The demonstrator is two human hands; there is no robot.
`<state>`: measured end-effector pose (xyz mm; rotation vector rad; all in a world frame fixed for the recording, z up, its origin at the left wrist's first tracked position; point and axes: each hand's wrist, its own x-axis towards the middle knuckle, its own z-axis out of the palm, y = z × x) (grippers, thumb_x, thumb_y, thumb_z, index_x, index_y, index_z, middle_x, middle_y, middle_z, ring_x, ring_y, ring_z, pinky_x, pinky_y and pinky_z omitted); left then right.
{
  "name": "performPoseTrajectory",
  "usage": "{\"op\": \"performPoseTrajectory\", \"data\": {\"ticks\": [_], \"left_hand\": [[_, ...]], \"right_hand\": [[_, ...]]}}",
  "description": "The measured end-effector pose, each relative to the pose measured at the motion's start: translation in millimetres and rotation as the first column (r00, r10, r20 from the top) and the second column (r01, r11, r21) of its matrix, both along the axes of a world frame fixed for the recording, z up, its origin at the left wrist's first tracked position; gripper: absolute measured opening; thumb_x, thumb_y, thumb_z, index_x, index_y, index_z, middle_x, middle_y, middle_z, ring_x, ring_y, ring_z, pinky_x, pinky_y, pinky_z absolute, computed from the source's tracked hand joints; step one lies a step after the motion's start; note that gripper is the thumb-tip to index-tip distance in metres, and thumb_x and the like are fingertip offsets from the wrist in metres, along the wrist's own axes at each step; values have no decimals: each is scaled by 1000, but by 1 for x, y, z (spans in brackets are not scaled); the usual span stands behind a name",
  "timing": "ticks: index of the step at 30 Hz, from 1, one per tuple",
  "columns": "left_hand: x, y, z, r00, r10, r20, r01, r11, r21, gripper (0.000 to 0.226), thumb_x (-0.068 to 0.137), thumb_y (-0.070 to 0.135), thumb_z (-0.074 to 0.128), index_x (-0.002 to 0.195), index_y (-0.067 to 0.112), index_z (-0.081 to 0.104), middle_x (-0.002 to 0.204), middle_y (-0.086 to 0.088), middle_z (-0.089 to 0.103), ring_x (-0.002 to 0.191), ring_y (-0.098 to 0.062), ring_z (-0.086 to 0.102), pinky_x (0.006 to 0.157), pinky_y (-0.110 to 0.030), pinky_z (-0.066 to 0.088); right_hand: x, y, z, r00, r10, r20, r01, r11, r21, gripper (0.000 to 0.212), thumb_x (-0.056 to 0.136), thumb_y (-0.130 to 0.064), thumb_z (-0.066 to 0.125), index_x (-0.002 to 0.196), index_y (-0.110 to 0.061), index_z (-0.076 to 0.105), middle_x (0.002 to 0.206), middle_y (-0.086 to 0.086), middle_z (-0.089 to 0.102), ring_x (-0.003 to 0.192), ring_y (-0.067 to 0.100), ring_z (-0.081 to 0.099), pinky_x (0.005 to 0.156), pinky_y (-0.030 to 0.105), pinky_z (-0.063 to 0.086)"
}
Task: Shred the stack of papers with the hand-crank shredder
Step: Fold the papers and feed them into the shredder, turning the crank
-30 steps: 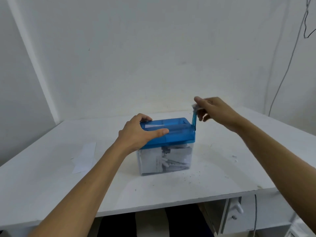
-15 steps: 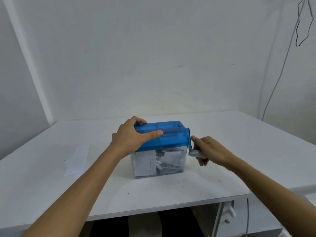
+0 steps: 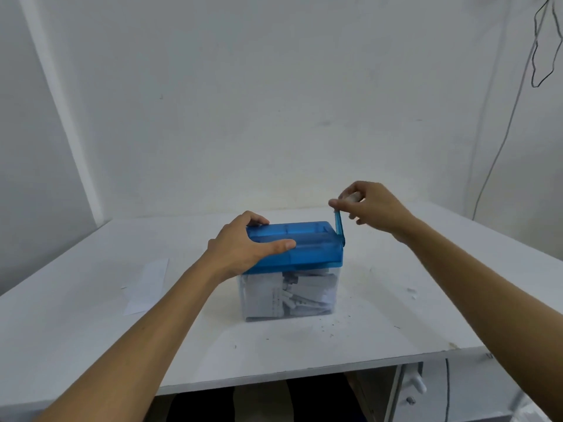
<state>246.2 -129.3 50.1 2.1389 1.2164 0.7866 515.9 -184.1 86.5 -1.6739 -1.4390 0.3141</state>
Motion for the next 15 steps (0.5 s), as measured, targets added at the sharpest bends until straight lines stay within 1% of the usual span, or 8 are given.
{"op": "performPoseTrajectory", "data": {"ticks": [2,5,7,9,10,12,13,15], "left_hand": [[-1,-1,0,1000,14,6,-14,1000,15,88,51,88,67,120,36,52,121,15,54,111,-11,53,104,-47,47],[-1,-2,2,1000,12,-13,-12,1000,-10,93,46,92,63,120,36,51,119,16,54,111,-12,54,104,-47,46],[-1,-3,6,999,-1,-48,1,1000,-14,99,45,95,57,124,35,49,125,14,54,116,-13,53,107,-48,44],[-3,-7,9,1000,-5,-9,4,999,-37,103,56,96,46,138,34,41,144,9,47,130,-17,47,114,-47,37],[-6,-8,9,998,0,61,4,997,-78,100,67,93,38,146,33,32,154,5,39,138,-20,42,118,-45,31],[-8,-10,7,972,42,230,-7,989,-150,83,87,79,21,155,32,16,164,3,24,146,-20,31,117,-39,25],[-15,-8,5,952,93,292,-50,987,-151,75,94,72,16,156,31,14,165,4,21,147,-19,29,116,-37,24],[-36,2,-5,910,192,367,-152,979,-135,65,101,62,18,157,28,16,164,2,23,147,-19,30,112,-30,24]], "right_hand": [[-1,24,-9,993,-63,99,75,990,-122,43,81,-57,73,99,-20,63,100,1,69,93,19,64,81,37,57],[-7,41,-15,957,-75,281,145,961,-236,38,88,-54,67,101,-19,61,111,3,66,97,17,58,76,30,48],[-18,43,-7,956,-68,284,128,971,-200,34,92,-50,64,103,-18,61,112,2,66,90,14,58,72,26,45],[-39,44,7,961,-61,271,95,989,-115,37,95,-50,59,110,-16,63,109,-1,64,90,13,58,74,25,44],[-53,45,14,964,-53,260,72,995,-62,39,96,-51,56,113,-16,63,108,-2,63,91,13,58,76,26,43],[-83,40,29,971,-19,236,8,999,50,35,98,-48,55,111,-17,64,104,-3,65,89,9,58,73,23,42],[-103,40,36,968,24,251,-48,995,91,31,97,-46,56,109,-18,65,103,-5,65,88,6,59,70,20,42],[-145,35,43,942,109,317,-160,977,138,20,95,-39,60,104,-22,67,101,-8,65,89,3,60,72,18,43]]}}
